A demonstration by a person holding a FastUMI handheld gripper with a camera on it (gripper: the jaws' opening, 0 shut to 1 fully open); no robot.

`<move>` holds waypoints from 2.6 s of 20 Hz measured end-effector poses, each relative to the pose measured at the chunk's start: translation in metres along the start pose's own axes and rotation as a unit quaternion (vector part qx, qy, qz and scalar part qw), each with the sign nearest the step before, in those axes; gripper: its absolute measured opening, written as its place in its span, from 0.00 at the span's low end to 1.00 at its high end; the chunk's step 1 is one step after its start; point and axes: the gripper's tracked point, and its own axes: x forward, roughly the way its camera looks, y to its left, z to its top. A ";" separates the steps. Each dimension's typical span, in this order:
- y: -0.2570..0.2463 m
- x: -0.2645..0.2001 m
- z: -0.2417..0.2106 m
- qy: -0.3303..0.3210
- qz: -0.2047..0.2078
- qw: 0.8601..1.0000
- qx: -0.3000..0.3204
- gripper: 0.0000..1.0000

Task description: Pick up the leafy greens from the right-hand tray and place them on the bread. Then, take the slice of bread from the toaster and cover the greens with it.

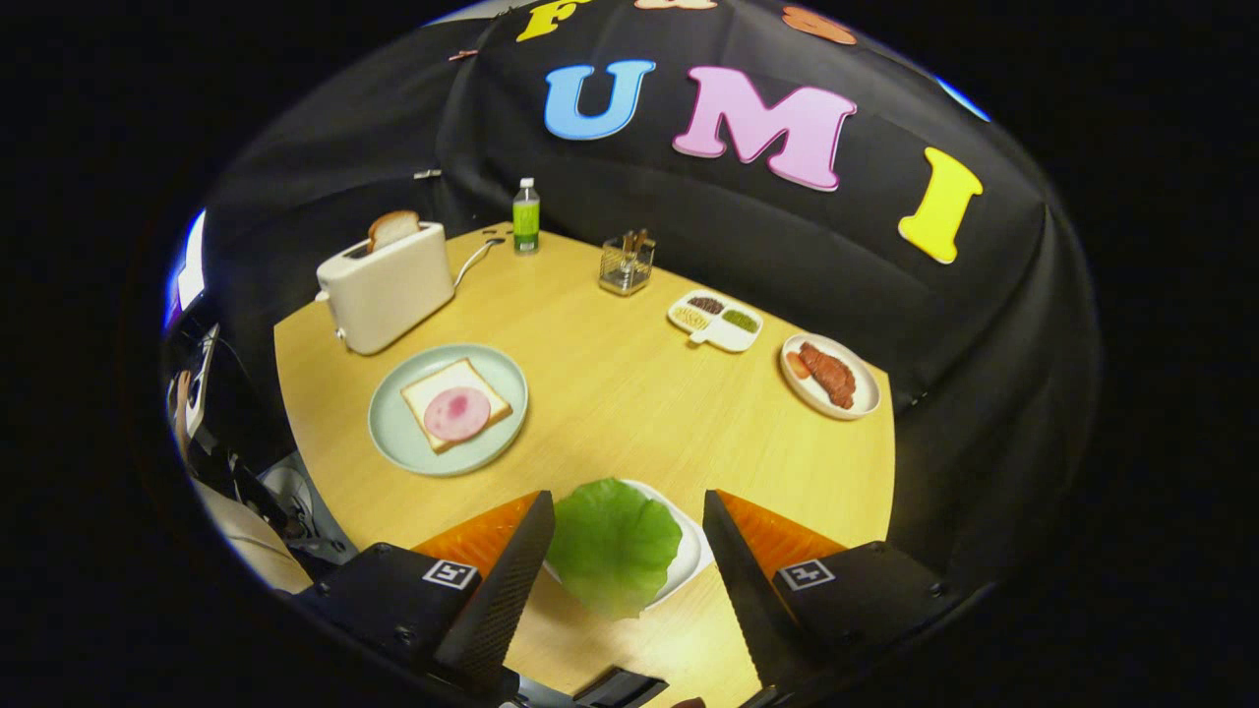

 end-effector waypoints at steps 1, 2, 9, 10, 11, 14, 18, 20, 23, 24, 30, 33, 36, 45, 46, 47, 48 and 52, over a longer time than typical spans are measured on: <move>0.001 0.007 -0.011 0.016 0.007 1.000 -0.002 0.94; 0.003 0.015 -0.024 0.033 0.017 0.999 -0.001 0.92; 0.007 0.064 -0.078 0.103 0.054 0.992 0.045 0.75; 0.008 0.070 -0.083 0.110 0.060 0.991 0.047 0.69; 0.007 0.073 -0.089 0.118 0.062 0.990 0.046 0.69; 0.006 0.078 -0.101 0.146 0.063 0.987 0.029 0.69; 0.005 0.078 -0.100 0.141 0.064 0.988 0.026 0.67; 0.010 0.081 -0.099 0.138 0.068 0.988 0.014 0.51; 0.010 0.080 -0.099 0.132 0.062 0.989 0.006 0.10; 0.010 0.078 -0.099 0.132 0.059 0.990 0.005 0.08; 0.002 0.054 -0.063 0.087 0.035 0.995 0.023 0.08; 0.006 0.036 -0.033 0.059 0.030 0.997 0.031 0.08; 0.023 0.024 0.000 0.034 0.035 0.998 0.031 0.08; 0.127 0.037 0.084 0.001 0.103 0.995 -0.005 0.08; 0.139 0.042 0.091 -0.001 0.110 0.994 -0.007 0.08; 0.150 0.048 0.095 0.003 0.116 0.993 -0.007 0.07; 0.159 0.053 0.097 0.006 0.120 0.993 -0.006 0.07; 0.183 0.080 0.102 0.025 0.128 0.991 -0.008 0.08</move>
